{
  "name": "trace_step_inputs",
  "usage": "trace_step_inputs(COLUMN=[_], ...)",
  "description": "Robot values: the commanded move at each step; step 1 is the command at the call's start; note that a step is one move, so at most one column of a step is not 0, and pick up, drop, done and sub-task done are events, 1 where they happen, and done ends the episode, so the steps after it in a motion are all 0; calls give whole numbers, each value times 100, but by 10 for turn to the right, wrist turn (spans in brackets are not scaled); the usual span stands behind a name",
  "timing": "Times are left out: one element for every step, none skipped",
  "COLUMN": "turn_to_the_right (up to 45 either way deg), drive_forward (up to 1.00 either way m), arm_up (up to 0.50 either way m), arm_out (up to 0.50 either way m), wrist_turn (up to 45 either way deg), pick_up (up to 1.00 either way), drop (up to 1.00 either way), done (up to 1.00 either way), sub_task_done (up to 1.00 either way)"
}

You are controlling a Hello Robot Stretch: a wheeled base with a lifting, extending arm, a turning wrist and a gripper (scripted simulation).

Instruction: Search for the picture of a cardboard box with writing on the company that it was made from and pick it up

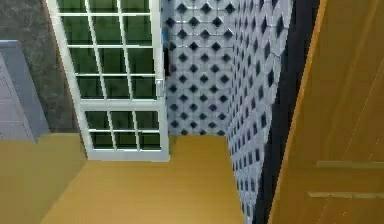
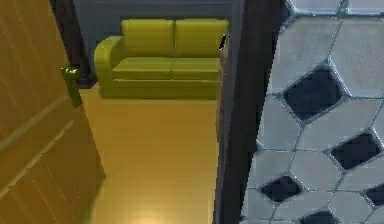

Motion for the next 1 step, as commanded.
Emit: trace_step_inputs(turn_to_the_right=[-450], drive_forward=[0], arm_up=[0], arm_out=[0], wrist_turn=[0], pick_up=[0], drop=[0], done=[0], sub_task_done=[0])
